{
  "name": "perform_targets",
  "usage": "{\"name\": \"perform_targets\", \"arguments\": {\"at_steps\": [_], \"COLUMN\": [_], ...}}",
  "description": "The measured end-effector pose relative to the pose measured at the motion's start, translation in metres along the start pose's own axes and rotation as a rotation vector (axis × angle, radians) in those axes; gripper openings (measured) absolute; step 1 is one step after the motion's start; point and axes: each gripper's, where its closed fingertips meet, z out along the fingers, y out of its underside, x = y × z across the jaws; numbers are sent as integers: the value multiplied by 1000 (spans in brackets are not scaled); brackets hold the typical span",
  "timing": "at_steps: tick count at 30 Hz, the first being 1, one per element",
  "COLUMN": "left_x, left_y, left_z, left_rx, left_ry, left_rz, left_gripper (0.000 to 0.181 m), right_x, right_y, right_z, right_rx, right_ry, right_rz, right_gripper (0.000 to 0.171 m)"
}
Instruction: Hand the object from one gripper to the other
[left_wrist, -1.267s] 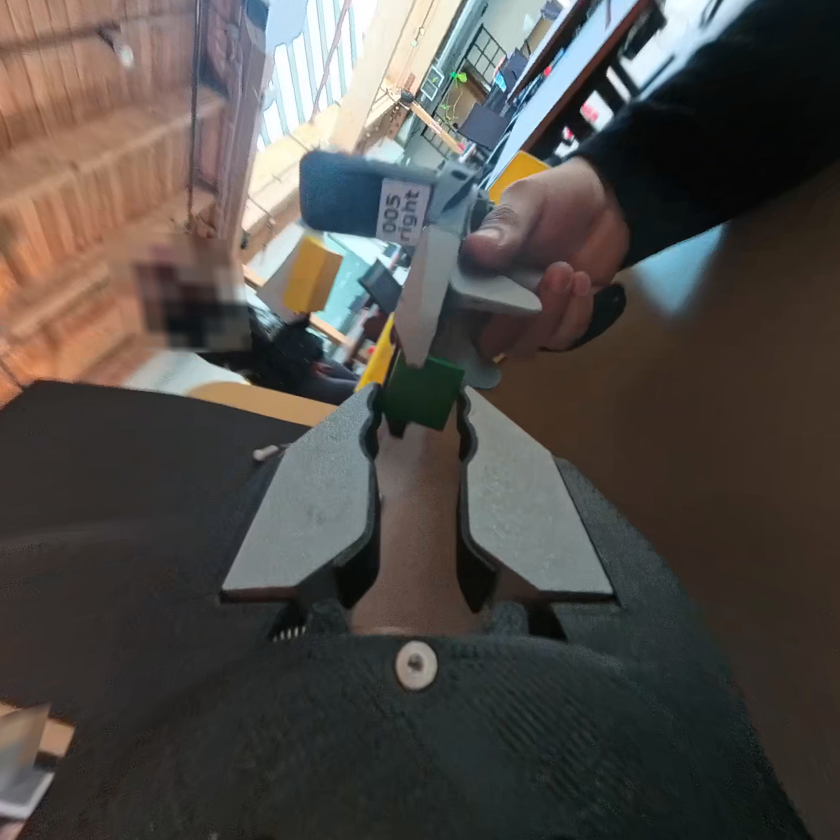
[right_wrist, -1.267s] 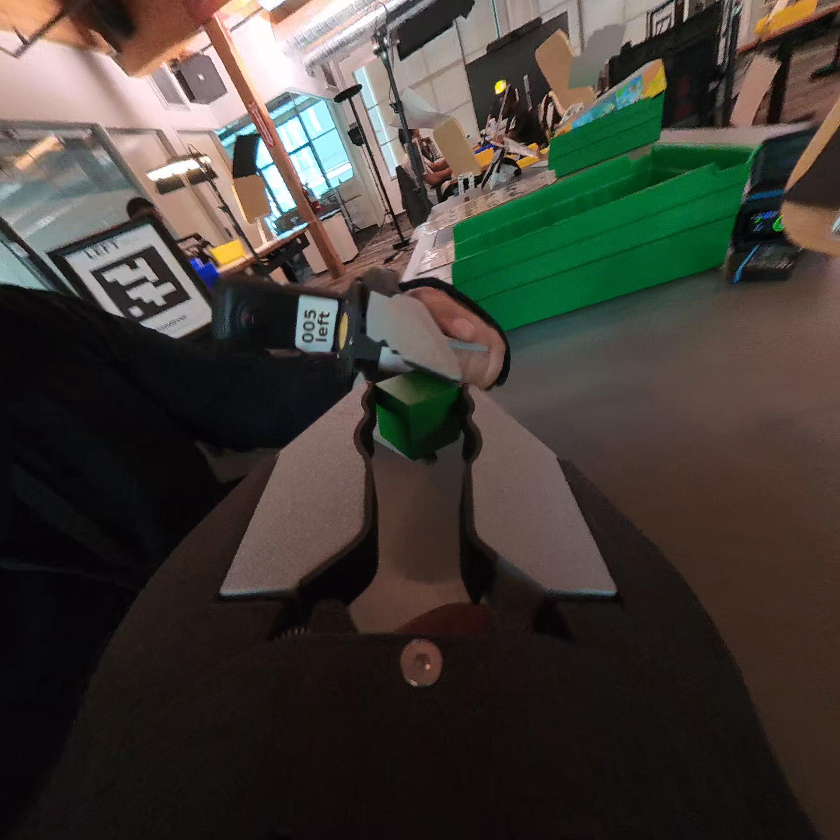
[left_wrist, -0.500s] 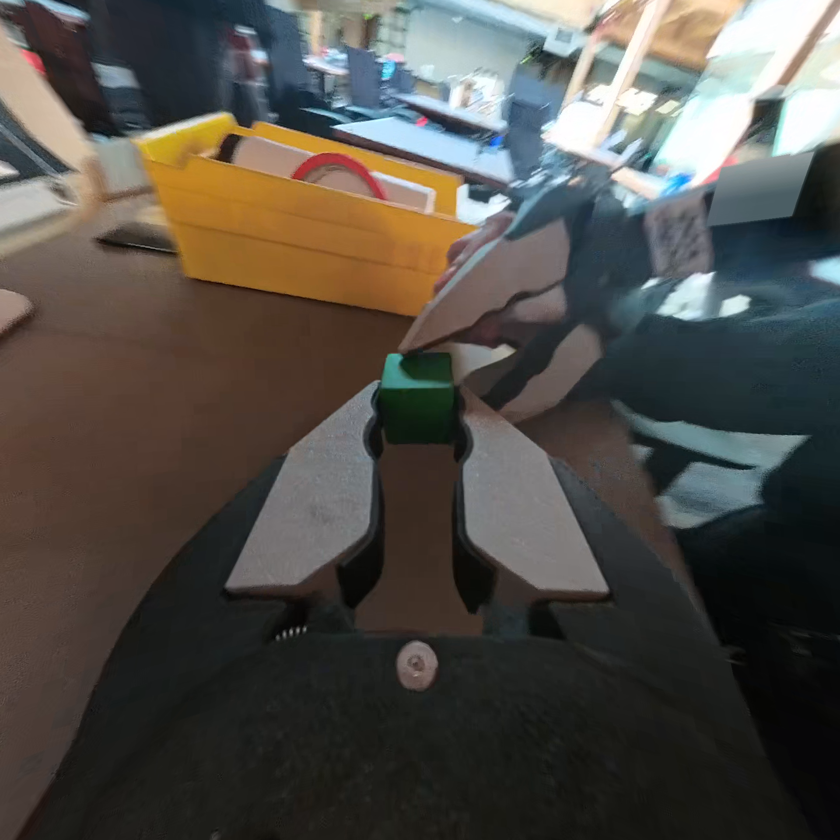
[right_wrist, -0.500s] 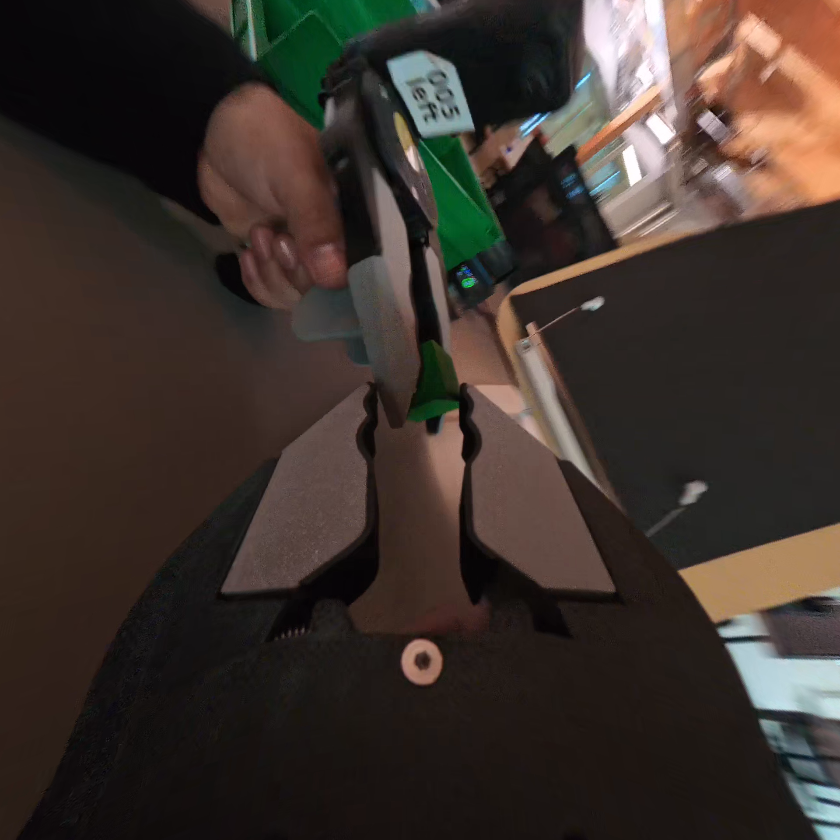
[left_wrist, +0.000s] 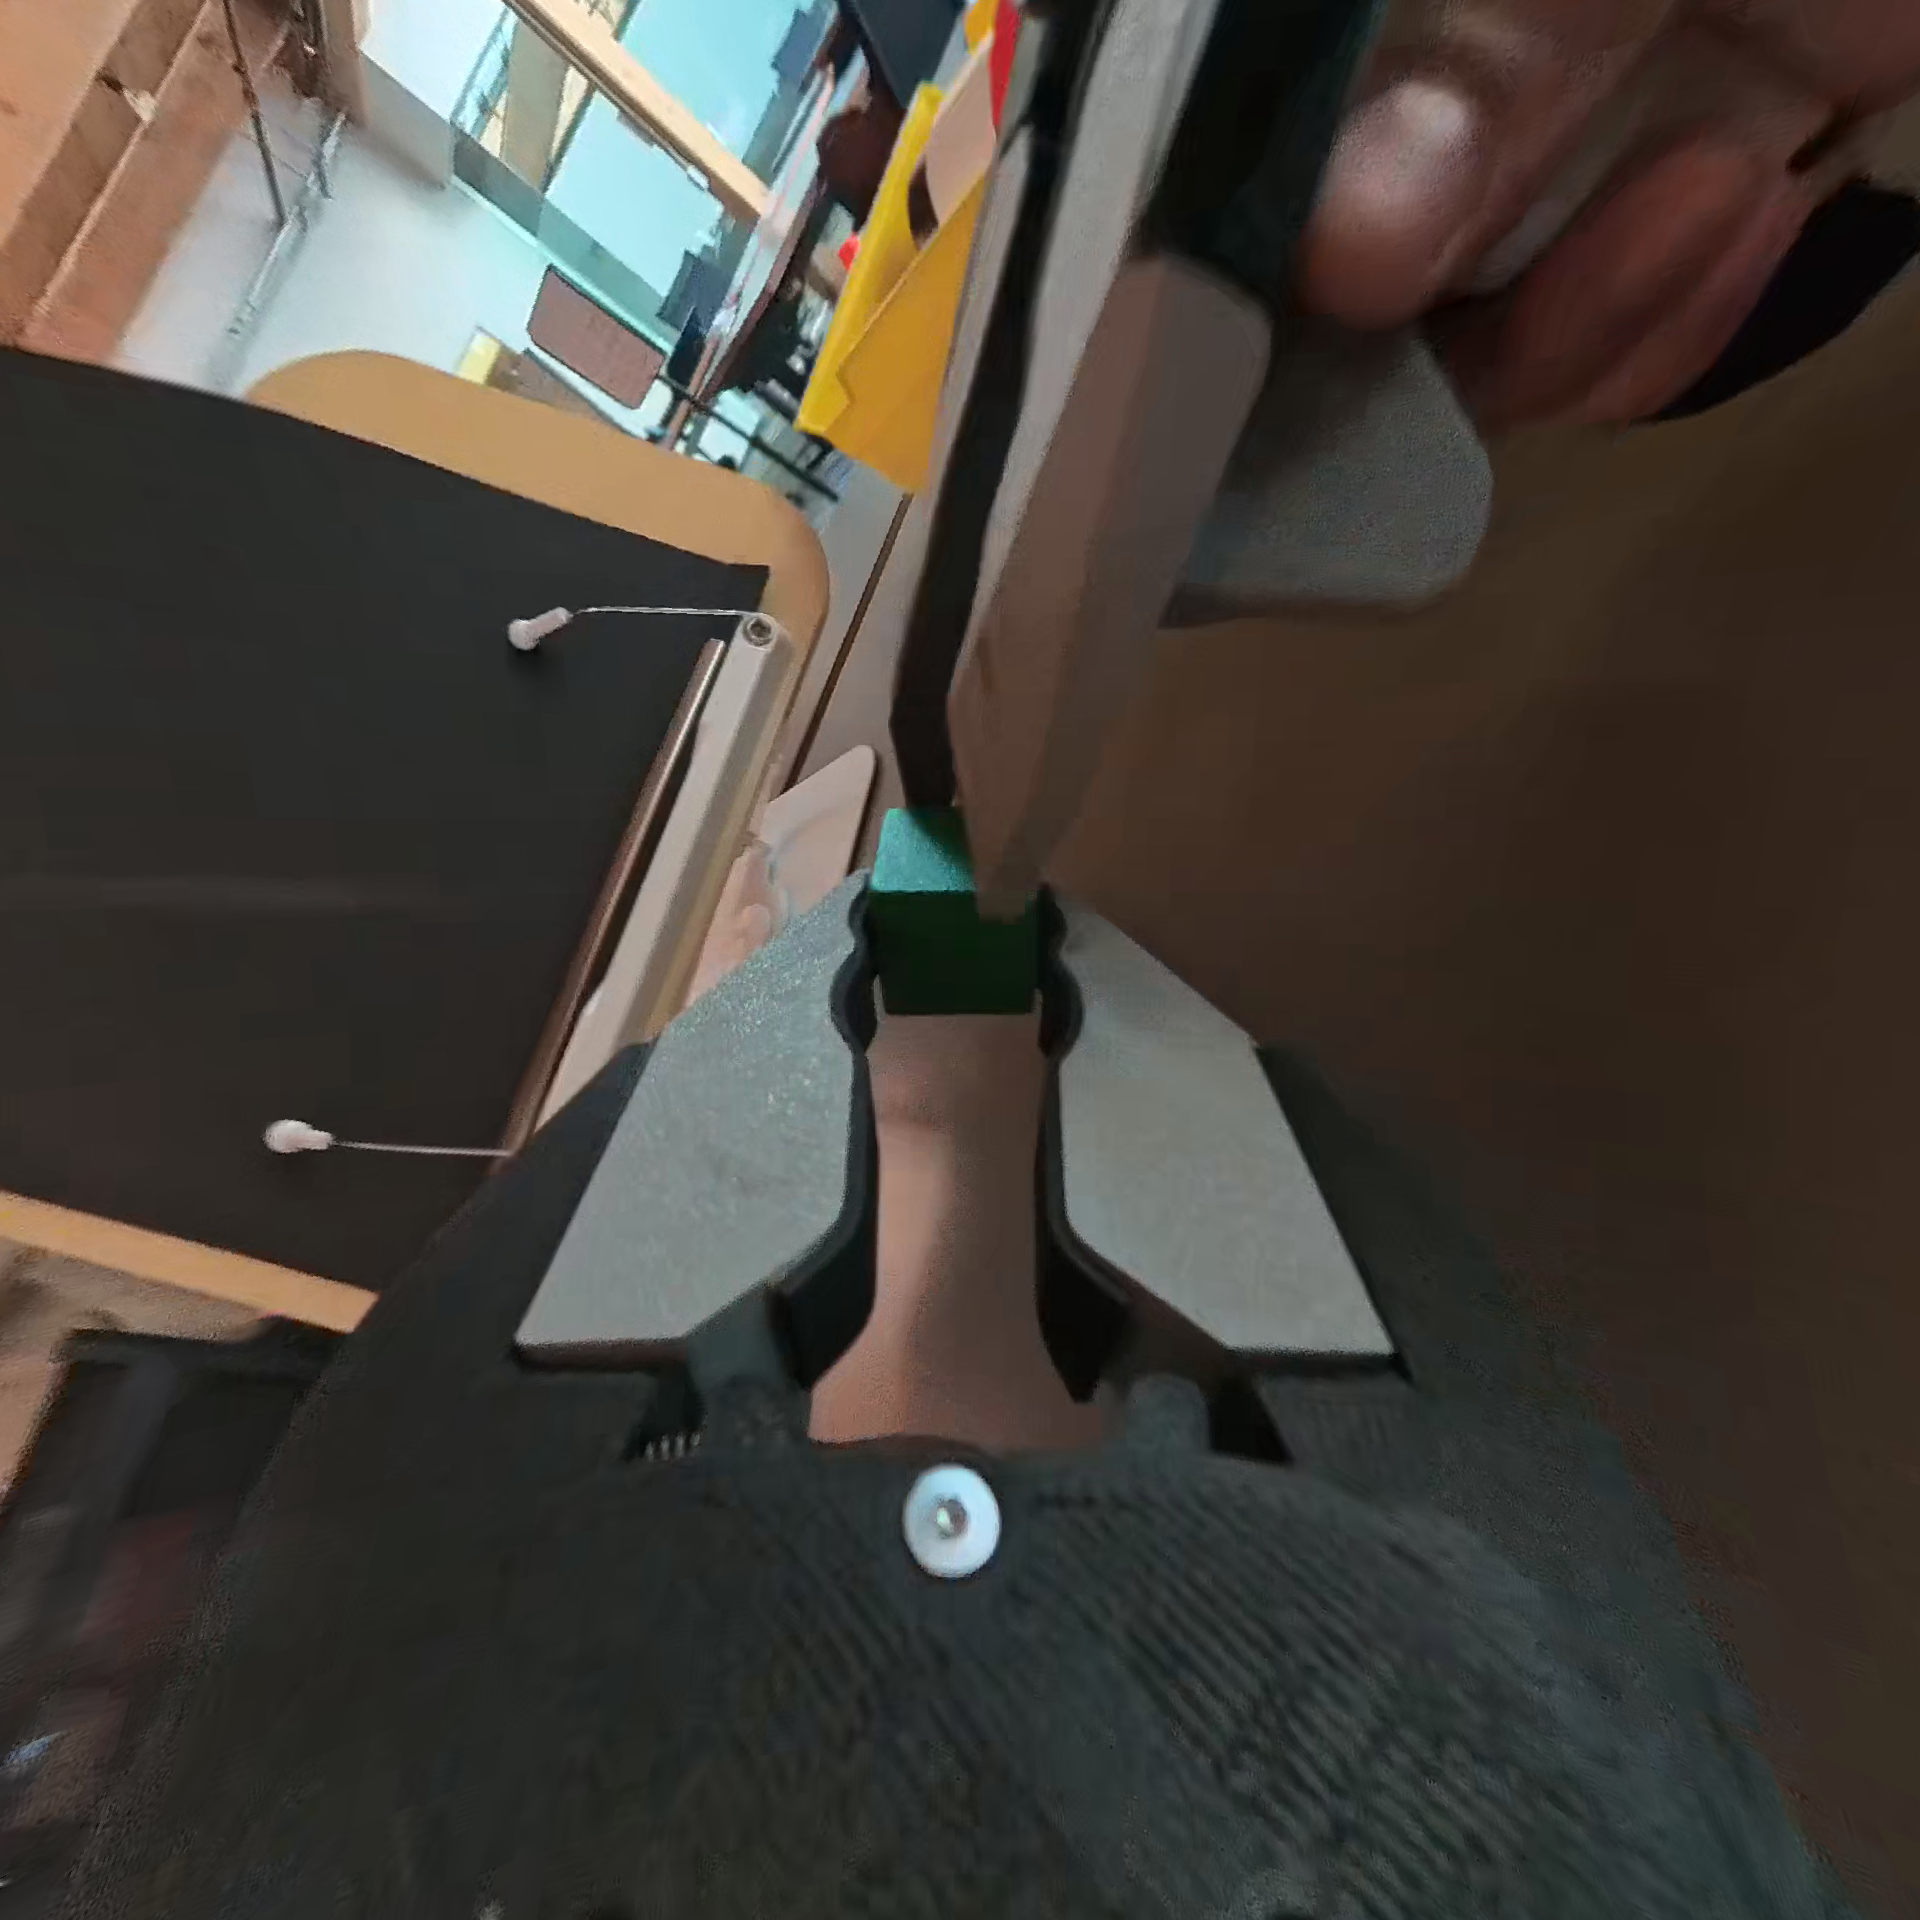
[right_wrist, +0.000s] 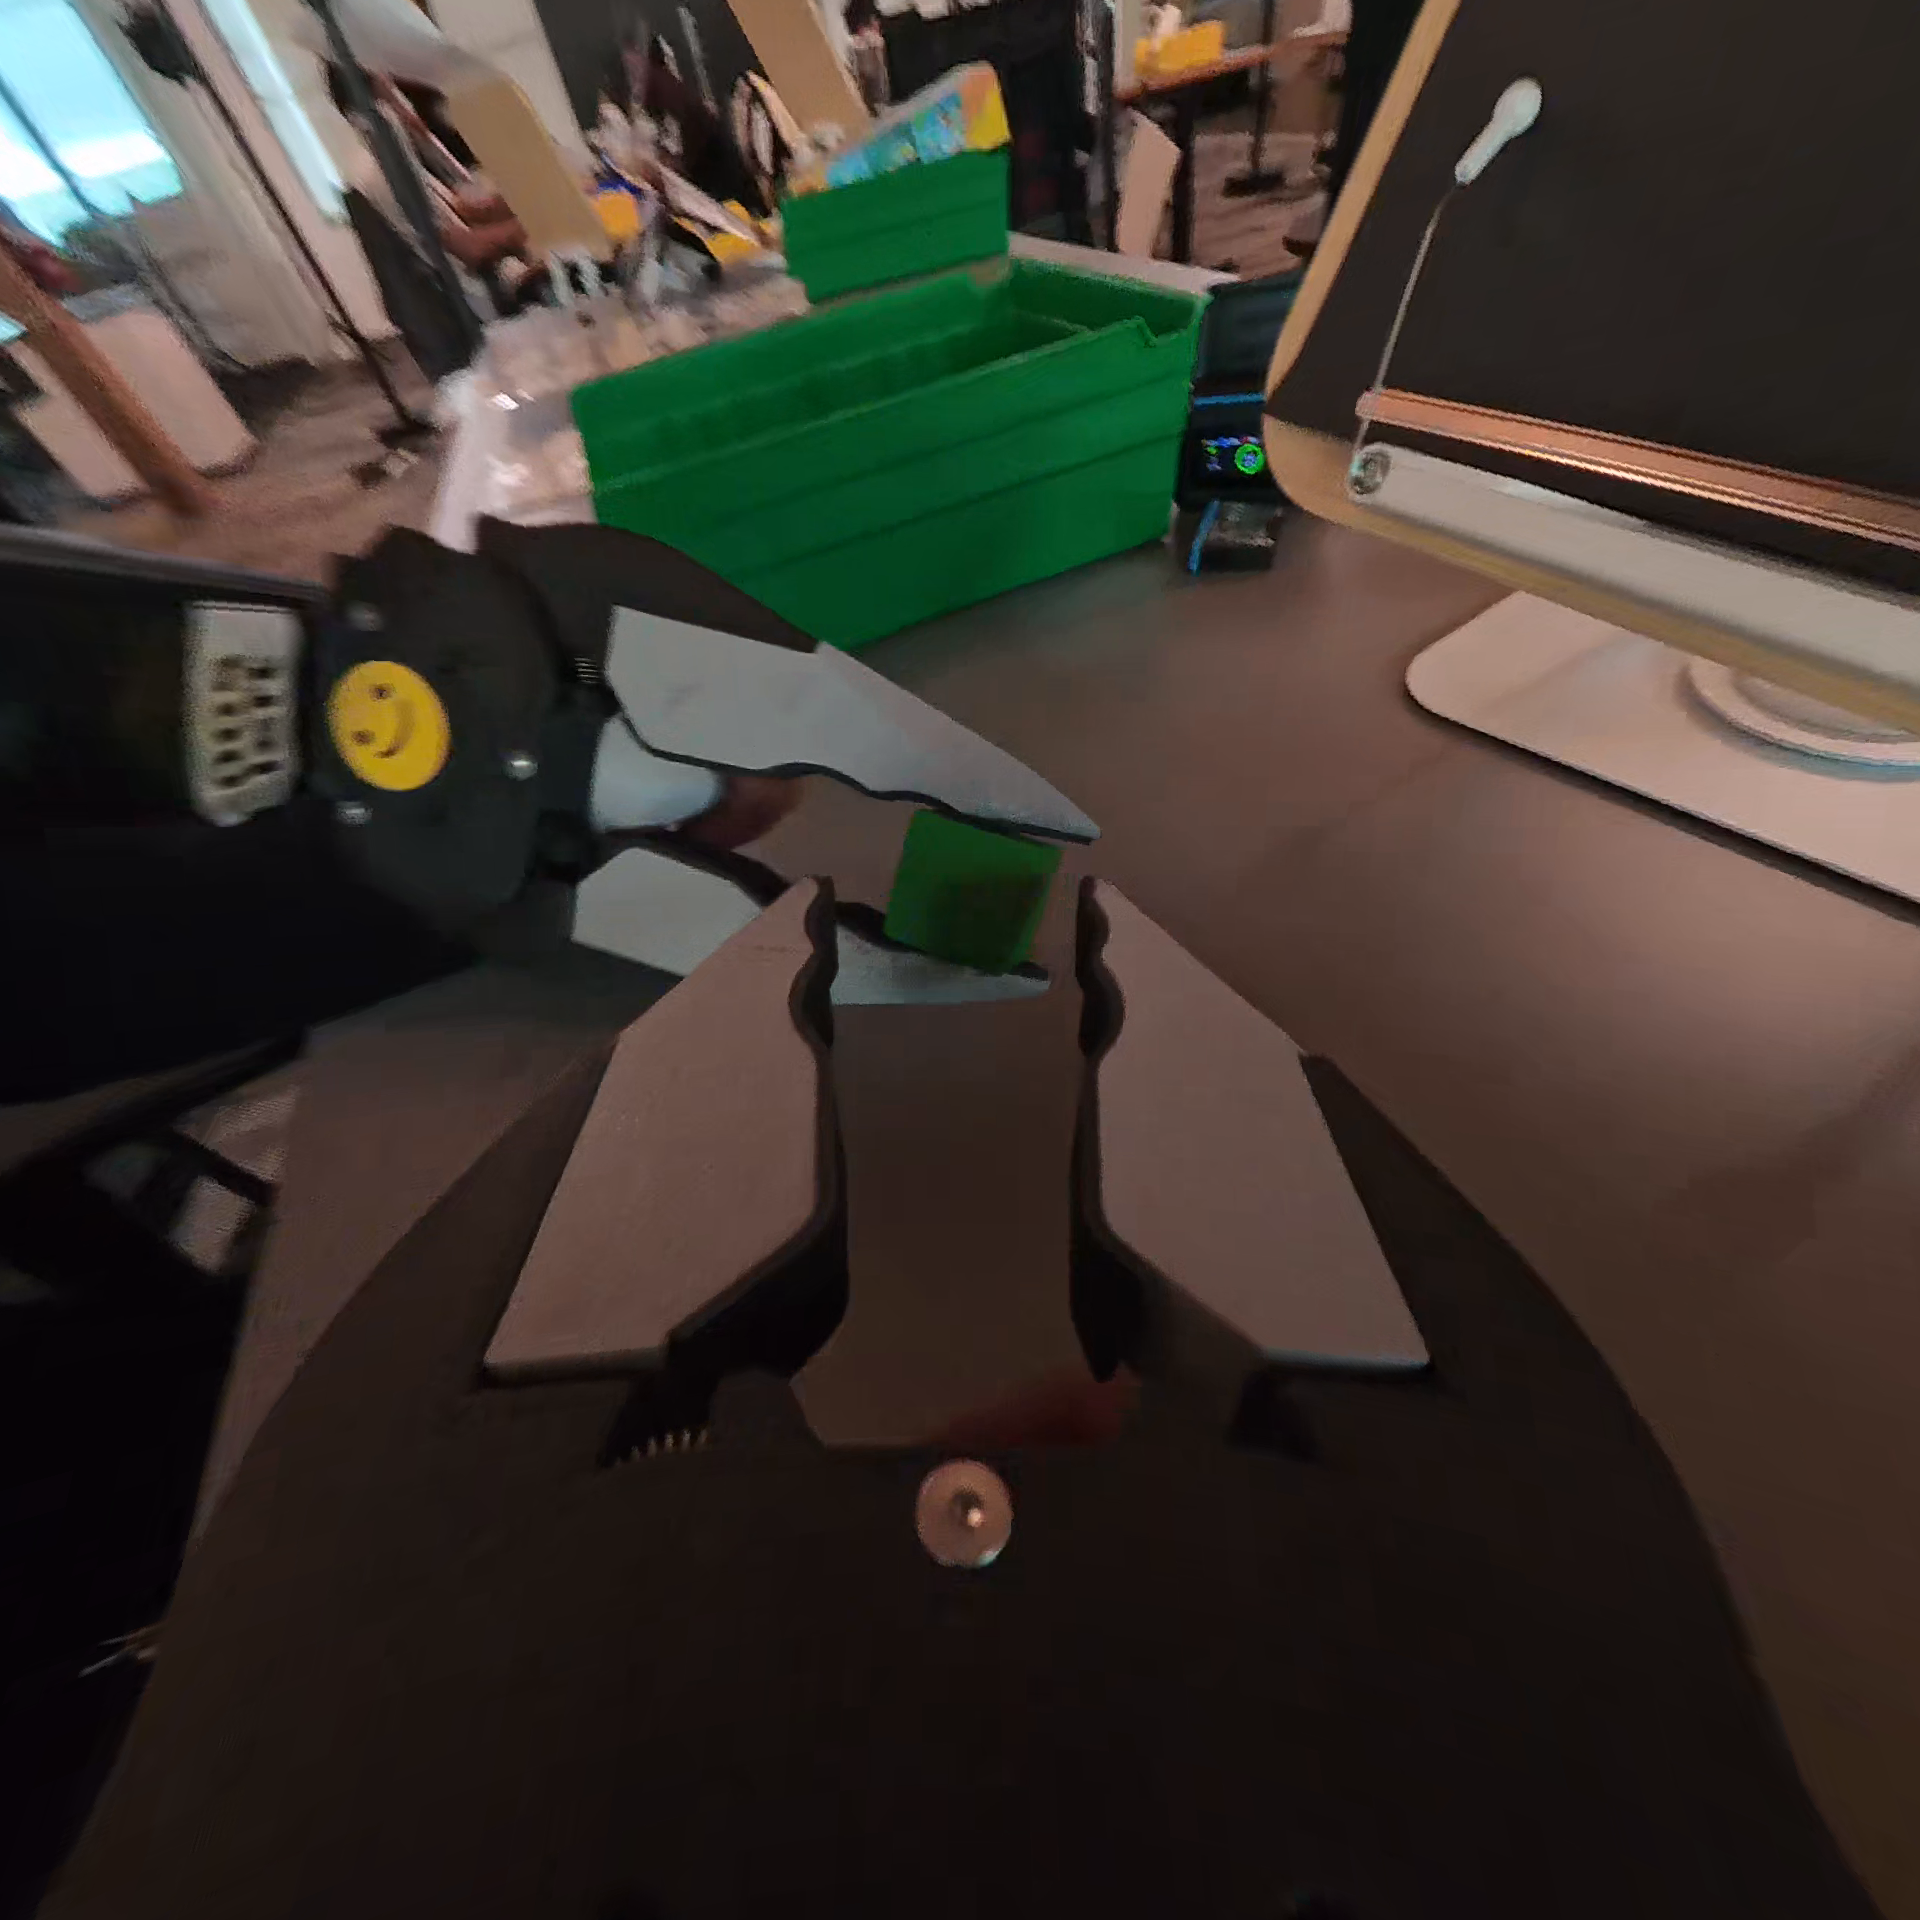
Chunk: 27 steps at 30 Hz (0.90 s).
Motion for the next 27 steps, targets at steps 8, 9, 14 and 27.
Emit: {"name": "perform_targets", "arguments": {"at_steps": [8, 9, 14, 27], "left_x": [-4, -5, 9, -4], "left_y": [-20, -23, -59, -56], "left_z": [-9, -12, -46, -39], "left_rx": [102, 141, 463, 333], "left_ry": [-65, -46, 111, -78], "left_rz": [35, -7, -81, 103], "left_gripper": [28, 31, 33, 26], "right_x": [-6, -13, -44, -33], "right_y": [0, -8, -33, -15], "right_z": [1, -7, -53, -28], "right_rx": [2, 46, 196, 98], "right_ry": [-97, -189, -586, -458], "right_rz": [64, 115, 180, 148], "right_gripper": [25, 25, 24, 33]}}
